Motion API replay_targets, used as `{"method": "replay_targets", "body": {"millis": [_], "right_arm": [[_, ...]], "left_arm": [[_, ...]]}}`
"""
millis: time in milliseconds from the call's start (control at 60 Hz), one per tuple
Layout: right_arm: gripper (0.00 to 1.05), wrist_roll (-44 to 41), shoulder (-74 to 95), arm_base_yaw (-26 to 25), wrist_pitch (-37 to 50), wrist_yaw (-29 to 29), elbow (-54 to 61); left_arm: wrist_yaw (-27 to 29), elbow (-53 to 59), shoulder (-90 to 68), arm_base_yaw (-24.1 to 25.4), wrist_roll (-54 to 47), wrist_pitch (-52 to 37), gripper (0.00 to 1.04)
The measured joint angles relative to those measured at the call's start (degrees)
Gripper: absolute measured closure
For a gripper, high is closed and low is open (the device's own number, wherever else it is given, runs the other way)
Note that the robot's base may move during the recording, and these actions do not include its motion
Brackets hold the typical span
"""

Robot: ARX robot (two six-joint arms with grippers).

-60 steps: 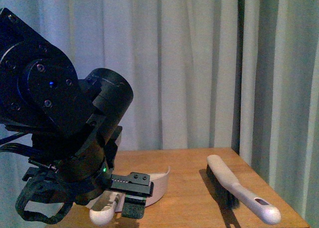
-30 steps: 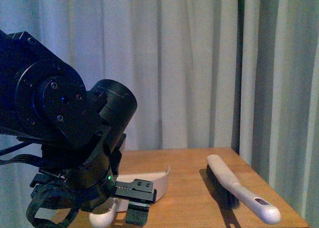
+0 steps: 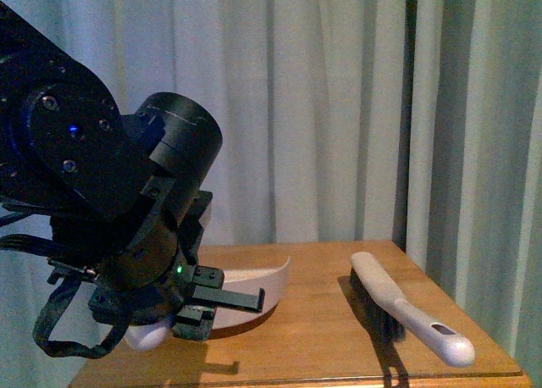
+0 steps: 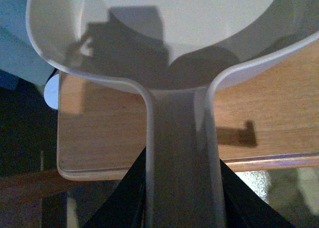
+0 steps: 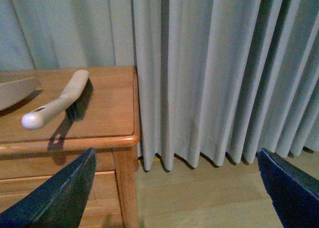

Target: Clean up trash

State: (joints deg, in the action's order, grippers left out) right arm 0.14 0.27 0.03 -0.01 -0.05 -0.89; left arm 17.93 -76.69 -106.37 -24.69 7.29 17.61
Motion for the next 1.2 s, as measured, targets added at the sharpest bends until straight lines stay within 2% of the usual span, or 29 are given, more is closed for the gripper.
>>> {"method": "replay_targets", "body": {"millis": [150, 233, 417, 583, 650, 833, 983, 1033, 1200], "right_arm": [[0.07, 0.0, 0.0, 0.0, 0.0, 0.0, 0.0], [0.07, 0.02, 0.0, 0.0, 0.0, 0.0, 0.0], [0.07, 0.02, 0.0, 0.0, 0.0, 0.02, 0.0], [0.07, 0.0, 0.0, 0.0, 0.0, 0.0, 0.0], [0.07, 0.02, 0.0, 0.0, 0.0, 0.0, 0.0], [0.07, 0.0, 0.0, 0.0, 0.0, 0.0, 0.0], [0.07, 0.0, 0.0, 0.0, 0.0, 0.0, 0.0], [0.07, 0.02, 0.0, 0.0, 0.0, 0.02, 0.0], [0.07, 0.0, 0.0, 0.0, 0.0, 0.02, 0.0]], "left_arm": [[-0.22, 3.39, 4.42, -0.02, -2.32, -6.84, 0.78], [0.11, 6.6, 8.46, -0.79, -4.83, -14.16, 0.78], [-1.09, 18.29, 23.3, -3.45, -11.37, -37.09, 0.78], [-3.43, 31.87, 41.18, -3.06, -12.61, -52.22, 0.78], [-4.28, 36.22, 47.34, -1.95, -13.07, -54.21, 0.78], [-7.69, 46.45, 63.01, 2.8, -12.85, -52.33, 0.78], [-9.53, 52.89, 80.41, 4.59, -10.84, -44.13, 0.78], [-11.91, 54.29, 83.93, 5.49, -10.27, -43.39, 0.78], [-21.88, 56.24, 87.69, 15.98, -6.67, -42.16, 0.78]]}}
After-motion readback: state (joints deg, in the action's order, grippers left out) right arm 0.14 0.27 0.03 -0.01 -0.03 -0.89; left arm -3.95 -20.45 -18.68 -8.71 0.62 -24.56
